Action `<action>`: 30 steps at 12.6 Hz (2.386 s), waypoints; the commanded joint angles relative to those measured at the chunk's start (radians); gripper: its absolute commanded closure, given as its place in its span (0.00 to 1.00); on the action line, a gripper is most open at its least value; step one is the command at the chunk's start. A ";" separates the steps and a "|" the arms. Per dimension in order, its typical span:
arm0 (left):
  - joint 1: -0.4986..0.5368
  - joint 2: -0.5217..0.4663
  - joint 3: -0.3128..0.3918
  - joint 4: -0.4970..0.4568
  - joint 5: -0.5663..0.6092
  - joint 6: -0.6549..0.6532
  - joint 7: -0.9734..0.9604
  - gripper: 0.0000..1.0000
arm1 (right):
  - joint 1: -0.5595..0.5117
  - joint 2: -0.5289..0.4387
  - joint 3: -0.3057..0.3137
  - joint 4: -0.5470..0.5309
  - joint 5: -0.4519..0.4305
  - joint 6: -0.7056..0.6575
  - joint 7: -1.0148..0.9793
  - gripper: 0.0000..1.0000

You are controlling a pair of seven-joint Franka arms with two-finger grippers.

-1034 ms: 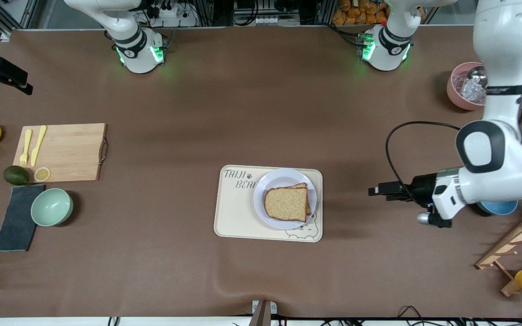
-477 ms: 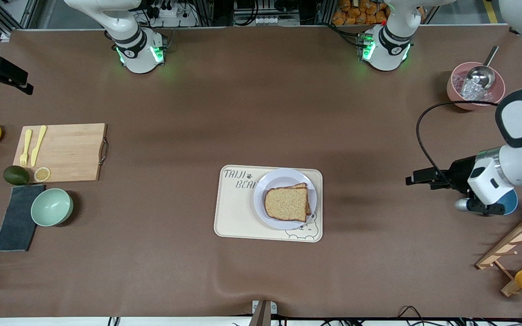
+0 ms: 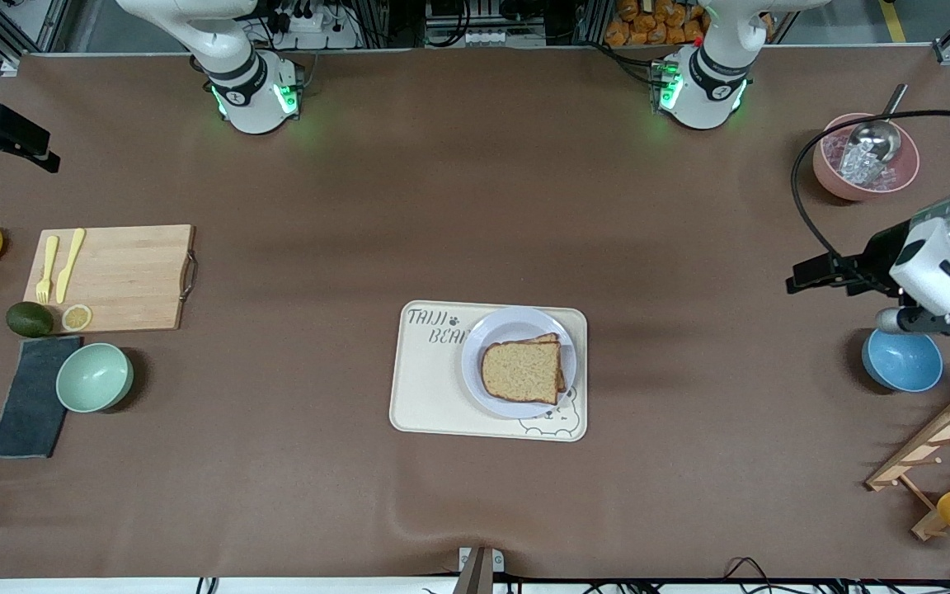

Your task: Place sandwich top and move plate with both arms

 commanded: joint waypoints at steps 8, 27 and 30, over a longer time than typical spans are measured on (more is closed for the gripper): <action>0.026 -0.122 -0.020 0.099 0.127 -0.177 -0.051 0.00 | -0.008 -0.005 0.003 0.000 0.020 -0.004 0.002 0.00; -0.056 -0.218 0.054 0.015 0.126 -0.175 -0.065 0.00 | -0.009 -0.003 0.002 0.000 0.017 -0.002 0.002 0.00; -0.072 -0.217 0.049 0.015 0.128 -0.181 -0.066 0.00 | -0.008 -0.003 0.002 0.000 0.017 0.000 0.002 0.00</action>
